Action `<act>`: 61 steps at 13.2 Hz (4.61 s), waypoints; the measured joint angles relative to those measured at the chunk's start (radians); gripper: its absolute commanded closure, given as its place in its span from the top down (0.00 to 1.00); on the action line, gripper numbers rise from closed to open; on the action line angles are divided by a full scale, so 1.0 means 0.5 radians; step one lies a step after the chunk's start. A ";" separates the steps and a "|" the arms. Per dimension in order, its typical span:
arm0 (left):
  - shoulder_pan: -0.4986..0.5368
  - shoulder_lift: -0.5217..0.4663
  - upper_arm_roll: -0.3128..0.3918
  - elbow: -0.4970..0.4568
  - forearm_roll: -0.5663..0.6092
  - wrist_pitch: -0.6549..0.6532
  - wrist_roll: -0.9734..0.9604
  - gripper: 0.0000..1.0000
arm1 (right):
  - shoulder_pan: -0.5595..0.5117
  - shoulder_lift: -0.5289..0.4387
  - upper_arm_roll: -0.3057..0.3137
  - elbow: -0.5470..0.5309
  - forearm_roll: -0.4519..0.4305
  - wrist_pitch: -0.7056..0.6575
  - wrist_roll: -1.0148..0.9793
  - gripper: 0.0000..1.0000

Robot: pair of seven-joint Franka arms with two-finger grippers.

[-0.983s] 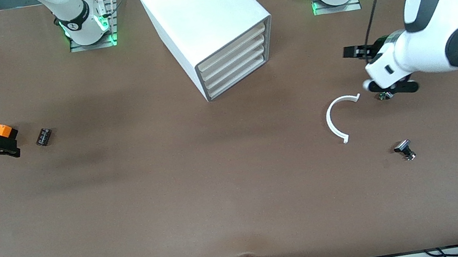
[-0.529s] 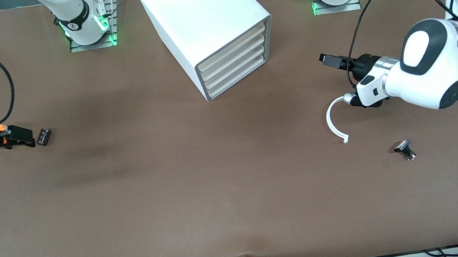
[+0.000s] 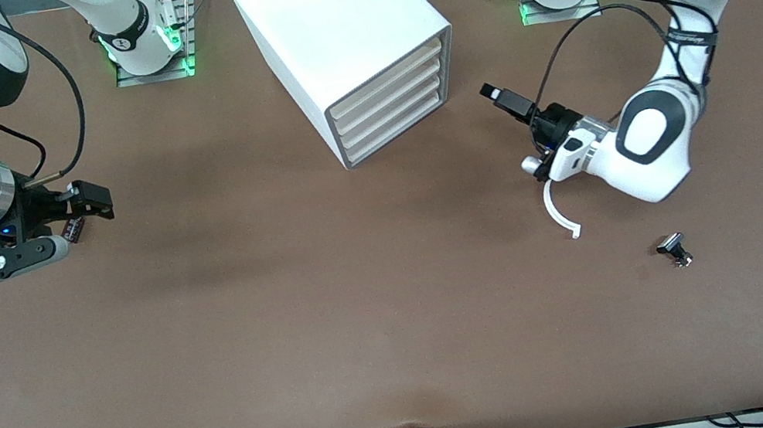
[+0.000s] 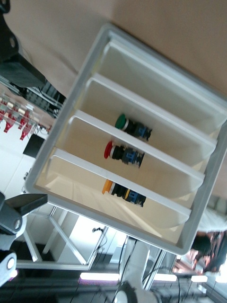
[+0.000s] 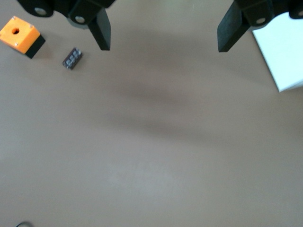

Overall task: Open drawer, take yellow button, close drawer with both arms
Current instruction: 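Reach the left gripper to the drawer handle while the right gripper rises, then grip the drawer handle with the left gripper and pull it open, then withdraw the left gripper while the right gripper moves over the drawer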

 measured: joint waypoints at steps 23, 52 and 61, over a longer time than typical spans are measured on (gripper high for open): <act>-0.143 -0.436 -0.389 -0.575 -0.270 0.640 0.109 0.26 | 0.118 0.005 0.069 0.173 0.079 0.050 -1.535 1.00; 0.115 -0.483 0.075 -0.235 -0.031 1.238 0.236 1.00 | 0.527 0.195 0.101 0.259 0.183 0.215 -1.937 1.00; 0.172 -0.833 0.231 0.242 1.163 1.289 0.190 1.00 | 0.823 0.495 0.442 0.436 0.352 0.472 -1.940 1.00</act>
